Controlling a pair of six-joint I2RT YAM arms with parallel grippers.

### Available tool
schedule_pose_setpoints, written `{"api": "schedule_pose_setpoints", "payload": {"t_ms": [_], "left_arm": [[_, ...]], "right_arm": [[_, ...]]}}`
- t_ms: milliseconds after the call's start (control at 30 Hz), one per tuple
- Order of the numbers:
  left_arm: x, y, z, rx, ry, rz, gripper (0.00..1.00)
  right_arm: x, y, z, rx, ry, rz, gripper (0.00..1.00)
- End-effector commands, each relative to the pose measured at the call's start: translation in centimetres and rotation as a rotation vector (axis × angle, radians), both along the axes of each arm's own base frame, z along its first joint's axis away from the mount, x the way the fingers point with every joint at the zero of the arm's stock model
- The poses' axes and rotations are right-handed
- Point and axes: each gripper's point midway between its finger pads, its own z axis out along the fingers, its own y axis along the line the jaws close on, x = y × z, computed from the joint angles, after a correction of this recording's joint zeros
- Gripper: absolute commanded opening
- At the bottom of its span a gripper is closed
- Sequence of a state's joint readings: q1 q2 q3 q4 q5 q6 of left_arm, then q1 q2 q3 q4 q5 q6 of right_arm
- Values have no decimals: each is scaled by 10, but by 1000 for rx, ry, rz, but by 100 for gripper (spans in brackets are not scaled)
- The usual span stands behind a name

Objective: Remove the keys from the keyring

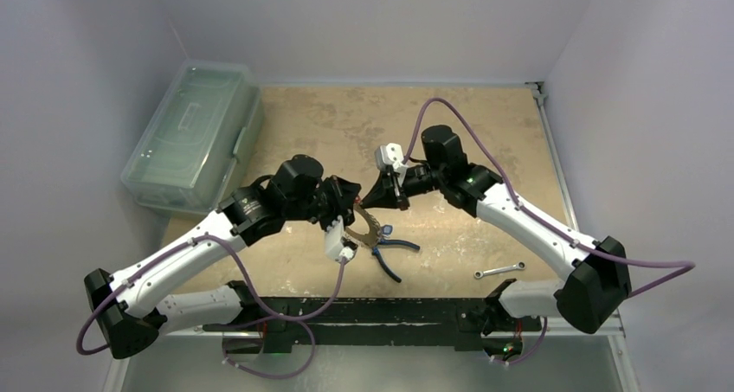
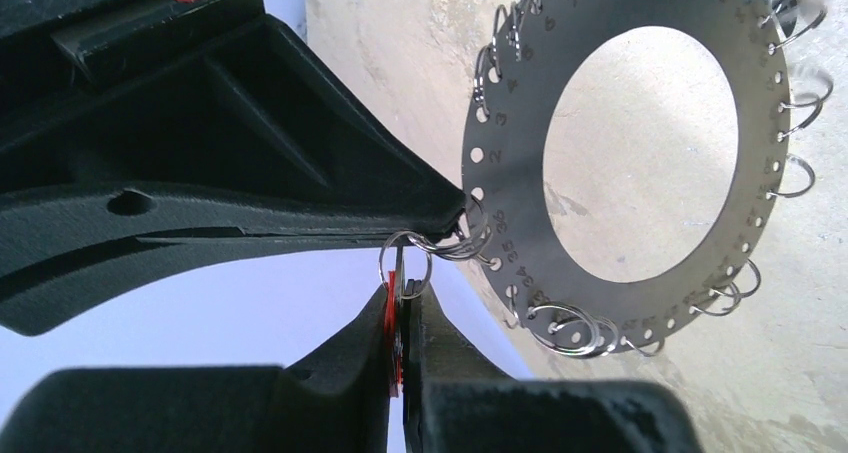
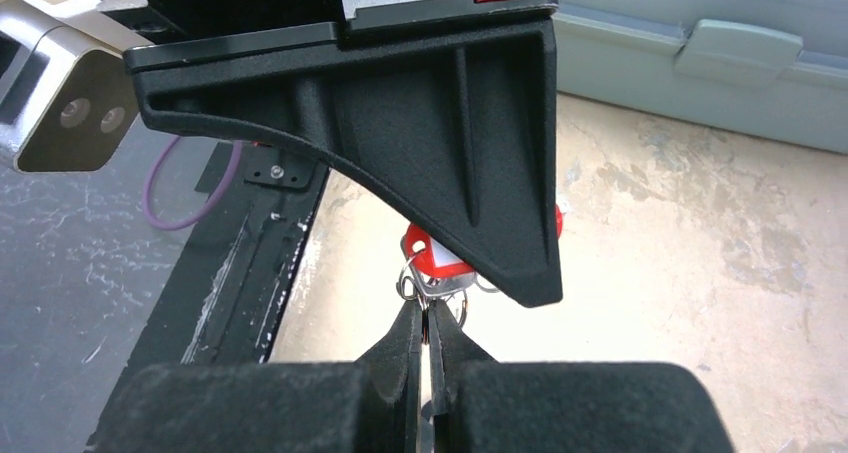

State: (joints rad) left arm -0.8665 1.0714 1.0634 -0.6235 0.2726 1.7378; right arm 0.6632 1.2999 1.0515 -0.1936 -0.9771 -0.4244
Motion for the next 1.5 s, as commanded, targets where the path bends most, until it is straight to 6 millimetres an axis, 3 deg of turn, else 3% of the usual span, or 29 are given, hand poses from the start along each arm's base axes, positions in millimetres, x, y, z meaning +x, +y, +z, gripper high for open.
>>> {"api": "schedule_pose_setpoints", "payload": {"t_ms": [0, 233, 467, 933, 1467], "left_arm": [[-3, 8, 31, -91, -24, 51, 0], [-6, 22, 26, -64, -14, 89, 0], [-10, 33, 0, 11, -37, 71, 0], [-4, 14, -5, -8, -87, 9, 0], [3, 20, -22, 30, -175, 15, 0]], "right_arm": [[3, -4, 17, 33, -18, -32, 0], [5, -10, 22, 42, -17, -39, 0], [9, -14, 39, 99, 42, -38, 0], [-1, -9, 47, 165, 188, 22, 0], [-2, -9, 57, 208, 300, 37, 0]]}}
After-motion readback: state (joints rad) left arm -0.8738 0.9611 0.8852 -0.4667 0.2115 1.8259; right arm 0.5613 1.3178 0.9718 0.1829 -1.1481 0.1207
